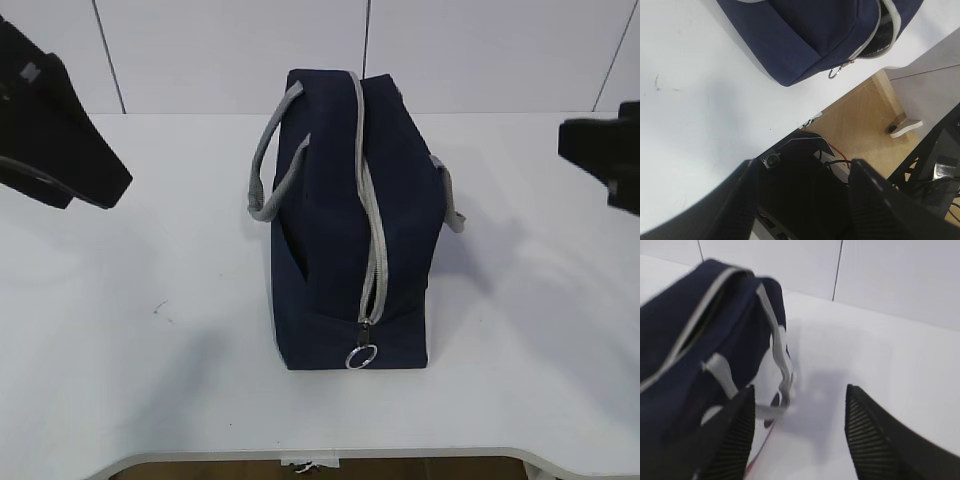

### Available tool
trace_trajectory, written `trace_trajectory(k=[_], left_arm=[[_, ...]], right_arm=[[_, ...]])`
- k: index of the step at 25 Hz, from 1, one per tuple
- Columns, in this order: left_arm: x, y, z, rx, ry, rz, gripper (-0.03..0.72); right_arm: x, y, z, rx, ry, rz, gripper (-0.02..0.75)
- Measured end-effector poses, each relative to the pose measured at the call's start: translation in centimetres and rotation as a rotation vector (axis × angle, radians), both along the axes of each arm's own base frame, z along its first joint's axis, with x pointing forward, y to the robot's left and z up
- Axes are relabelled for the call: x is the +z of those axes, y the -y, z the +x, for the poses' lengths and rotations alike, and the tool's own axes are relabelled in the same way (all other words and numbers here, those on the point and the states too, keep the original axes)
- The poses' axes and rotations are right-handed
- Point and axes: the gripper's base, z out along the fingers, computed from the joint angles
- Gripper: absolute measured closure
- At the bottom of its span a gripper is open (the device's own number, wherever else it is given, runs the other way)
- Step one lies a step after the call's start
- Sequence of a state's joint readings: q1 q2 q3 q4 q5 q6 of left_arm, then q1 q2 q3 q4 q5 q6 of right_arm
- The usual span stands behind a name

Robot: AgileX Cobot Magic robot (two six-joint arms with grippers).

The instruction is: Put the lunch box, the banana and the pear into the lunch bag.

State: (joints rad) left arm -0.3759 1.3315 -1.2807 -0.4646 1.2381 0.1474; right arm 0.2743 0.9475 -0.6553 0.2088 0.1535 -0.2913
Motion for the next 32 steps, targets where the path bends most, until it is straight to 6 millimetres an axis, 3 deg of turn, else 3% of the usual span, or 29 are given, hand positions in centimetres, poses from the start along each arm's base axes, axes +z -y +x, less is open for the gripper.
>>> trace_trajectory(k=[5,12,21,26,32], left_arm=[[0.0,0.0,0.0,0.0,0.0,0.0,0.255],[0.0,0.0,0.0,0.0,-0.001,0.0,0.255],[0.0,0.0,0.0,0.0,-0.001,0.0,0.255],[0.0,0.0,0.0,0.0,-0.001,0.0,0.255],[0.0,0.0,0.0,0.0,-0.001,0.0,0.255]], right_arm=[[-4.4,0.0,-1.6,0.004,0.0,0.0,0.29],[-6.7,-2.5,-3.7,0.18,0.071,-0.024,0.29],[-9.5,-4.0,-5.5,0.357,0.101,0.022,0.29],[-11.1,-4.9,-5.0,0.409,0.043,0.041,0.29],[-14.6,-6.3,-3.6,0.43,-0.083,0.052,0.29]])
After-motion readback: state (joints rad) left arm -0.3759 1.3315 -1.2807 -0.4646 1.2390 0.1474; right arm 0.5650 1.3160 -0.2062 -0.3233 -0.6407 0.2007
